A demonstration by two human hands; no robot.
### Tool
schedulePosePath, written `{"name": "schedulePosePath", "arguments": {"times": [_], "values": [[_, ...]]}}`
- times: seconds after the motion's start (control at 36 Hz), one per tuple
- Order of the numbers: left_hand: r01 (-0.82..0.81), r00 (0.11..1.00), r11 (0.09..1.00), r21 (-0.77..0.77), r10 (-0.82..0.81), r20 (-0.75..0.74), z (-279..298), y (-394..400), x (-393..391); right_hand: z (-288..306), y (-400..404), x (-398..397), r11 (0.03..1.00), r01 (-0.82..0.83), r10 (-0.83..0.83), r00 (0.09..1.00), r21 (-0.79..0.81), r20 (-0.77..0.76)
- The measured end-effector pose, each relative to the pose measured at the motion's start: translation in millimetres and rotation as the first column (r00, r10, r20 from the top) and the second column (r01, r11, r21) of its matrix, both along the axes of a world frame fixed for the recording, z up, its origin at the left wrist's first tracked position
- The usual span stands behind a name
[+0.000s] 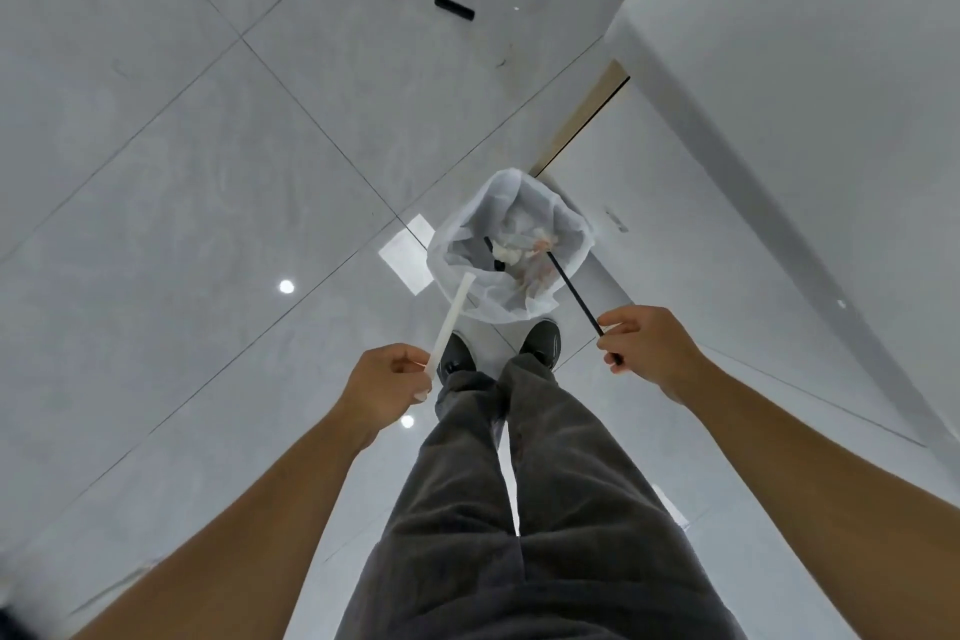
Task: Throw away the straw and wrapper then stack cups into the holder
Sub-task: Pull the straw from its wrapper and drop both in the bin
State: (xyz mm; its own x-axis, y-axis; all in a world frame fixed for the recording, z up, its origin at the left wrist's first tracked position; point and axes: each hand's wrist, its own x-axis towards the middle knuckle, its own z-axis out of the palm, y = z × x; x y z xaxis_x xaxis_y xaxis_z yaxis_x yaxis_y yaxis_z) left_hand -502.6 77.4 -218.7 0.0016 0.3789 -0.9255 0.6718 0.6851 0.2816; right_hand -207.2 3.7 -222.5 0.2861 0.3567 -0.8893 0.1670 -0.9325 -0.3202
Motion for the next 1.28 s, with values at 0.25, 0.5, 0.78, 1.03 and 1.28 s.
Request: {"name": "schedulePosePath", "arguments": {"times": [0.25, 0.5, 0.78, 1.03, 1.28], "values": [[-0.033, 0.999, 0.998, -0.05, 0.032, -0.023, -66, 5, 12, -67, -4, -2, 0.996, 0.035, -0.036, 0.999, -0.082, -0.021], [-0.073, 0.996, 0.996, -0.058, 0.07, -0.05, -144, 14, 26, -136, 9, -6, 0.994, 0.007, -0.01, 1.0, -0.112, -0.027], [-0.101, 0.994, 0.995, -0.008, 0.101, -0.047, -244, 45, 41, -219, 20, -26, 0.942, 0.306, -0.319, 0.945, -0.141, -0.078], [-0.092, 0.995, 0.995, -0.028, 0.091, -0.045, -294, 31, 49, -280, 47, -37, 0.901, 0.405, -0.415, 0.909, -0.157, -0.042], [-0.214, 0.977, 0.976, -0.025, 0.214, -0.02, -315, 23, 70, -324, 54, -39, 0.969, 0.177, -0.187, 0.981, -0.174, -0.043]]}}
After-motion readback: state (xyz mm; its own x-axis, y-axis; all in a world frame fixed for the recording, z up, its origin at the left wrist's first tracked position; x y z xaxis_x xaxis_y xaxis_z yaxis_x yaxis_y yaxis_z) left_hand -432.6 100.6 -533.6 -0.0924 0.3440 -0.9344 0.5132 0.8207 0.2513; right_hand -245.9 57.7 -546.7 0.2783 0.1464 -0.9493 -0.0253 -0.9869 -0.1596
